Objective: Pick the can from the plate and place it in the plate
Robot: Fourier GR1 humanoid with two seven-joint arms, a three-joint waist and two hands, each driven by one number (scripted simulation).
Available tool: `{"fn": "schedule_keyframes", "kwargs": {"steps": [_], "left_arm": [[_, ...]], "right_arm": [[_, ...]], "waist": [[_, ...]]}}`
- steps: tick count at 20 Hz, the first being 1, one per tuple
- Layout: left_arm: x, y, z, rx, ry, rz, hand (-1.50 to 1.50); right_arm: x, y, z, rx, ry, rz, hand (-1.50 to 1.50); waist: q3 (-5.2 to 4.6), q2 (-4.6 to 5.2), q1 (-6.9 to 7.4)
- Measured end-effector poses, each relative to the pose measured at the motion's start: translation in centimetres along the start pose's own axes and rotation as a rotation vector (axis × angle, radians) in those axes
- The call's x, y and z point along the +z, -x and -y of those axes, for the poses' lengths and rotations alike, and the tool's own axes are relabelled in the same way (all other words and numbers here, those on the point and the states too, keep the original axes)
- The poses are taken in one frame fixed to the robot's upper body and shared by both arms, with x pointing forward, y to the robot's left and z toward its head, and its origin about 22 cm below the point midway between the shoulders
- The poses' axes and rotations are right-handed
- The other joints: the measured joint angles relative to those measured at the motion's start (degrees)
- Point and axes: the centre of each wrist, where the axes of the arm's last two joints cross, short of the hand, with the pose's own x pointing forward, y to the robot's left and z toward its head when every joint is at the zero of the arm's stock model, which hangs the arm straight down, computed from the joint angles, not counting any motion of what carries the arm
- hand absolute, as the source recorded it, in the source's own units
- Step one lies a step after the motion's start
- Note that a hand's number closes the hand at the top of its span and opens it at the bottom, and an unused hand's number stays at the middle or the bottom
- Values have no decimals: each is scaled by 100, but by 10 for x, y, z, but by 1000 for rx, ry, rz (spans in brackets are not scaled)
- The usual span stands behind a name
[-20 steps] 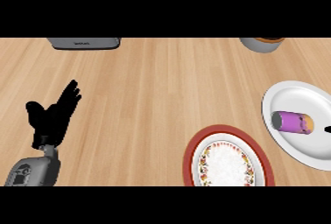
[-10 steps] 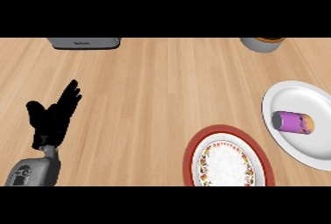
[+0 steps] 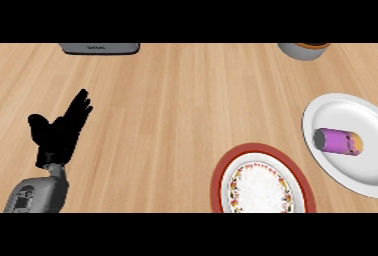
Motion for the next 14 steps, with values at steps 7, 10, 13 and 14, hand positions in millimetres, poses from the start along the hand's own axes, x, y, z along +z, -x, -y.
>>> {"fn": "schedule_keyframes", "kwargs": {"steps": [7,10,13,14], "left_arm": [[-4,-7,5,2,11,2,0],[-4,-11,3,1,14,3,0],[-3,-10,4,1,19,2,0],[-3,-11,4,0,16,5,0]], "right_arm": [[14,2,18,55,46,-27,-150],[19,5,23,79,61,-40,-150],[23,3,30,106,70,-56,-150],[26,4,31,117,72,-63,-150]], "waist": [[10,11,30],[14,14,56],[18,21,78],[18,22,75]]}}
